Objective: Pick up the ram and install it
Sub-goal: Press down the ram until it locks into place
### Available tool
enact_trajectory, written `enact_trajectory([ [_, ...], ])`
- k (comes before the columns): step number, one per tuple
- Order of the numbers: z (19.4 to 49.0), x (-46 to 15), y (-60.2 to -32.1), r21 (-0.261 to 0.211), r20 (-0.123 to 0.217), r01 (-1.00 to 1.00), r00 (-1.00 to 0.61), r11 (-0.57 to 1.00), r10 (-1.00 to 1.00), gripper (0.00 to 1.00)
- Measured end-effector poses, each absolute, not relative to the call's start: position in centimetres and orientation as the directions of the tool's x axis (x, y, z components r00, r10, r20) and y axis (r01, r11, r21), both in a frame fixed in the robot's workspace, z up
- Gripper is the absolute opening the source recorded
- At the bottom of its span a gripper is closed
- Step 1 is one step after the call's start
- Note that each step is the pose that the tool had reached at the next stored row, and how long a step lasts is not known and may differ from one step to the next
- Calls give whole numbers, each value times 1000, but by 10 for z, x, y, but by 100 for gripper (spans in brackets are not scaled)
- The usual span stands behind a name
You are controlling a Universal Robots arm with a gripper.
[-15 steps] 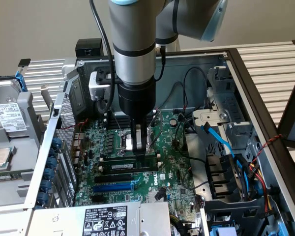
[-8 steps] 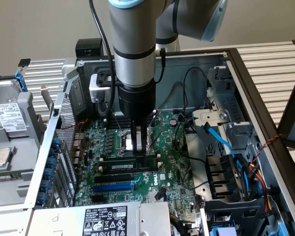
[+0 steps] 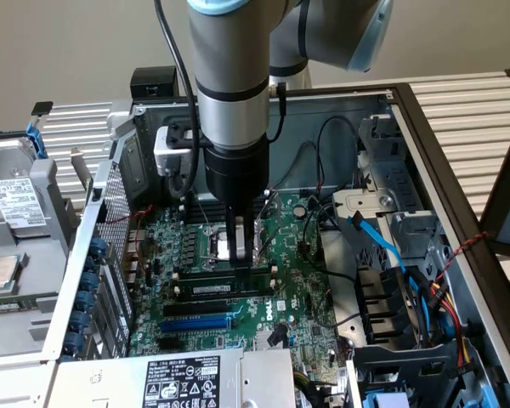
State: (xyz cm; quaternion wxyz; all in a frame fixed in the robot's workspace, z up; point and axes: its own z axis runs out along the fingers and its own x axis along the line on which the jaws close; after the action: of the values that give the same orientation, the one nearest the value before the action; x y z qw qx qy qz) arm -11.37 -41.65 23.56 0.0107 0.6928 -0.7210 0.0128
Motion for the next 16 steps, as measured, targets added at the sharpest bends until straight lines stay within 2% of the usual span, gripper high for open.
enact_trajectory([
  [6, 239, -118, -417, -3, 33, -999, -40, 40, -999, 10],
  [16, 227, -148, -409, 0, 34, -999, -39, 40, -999, 10],
])
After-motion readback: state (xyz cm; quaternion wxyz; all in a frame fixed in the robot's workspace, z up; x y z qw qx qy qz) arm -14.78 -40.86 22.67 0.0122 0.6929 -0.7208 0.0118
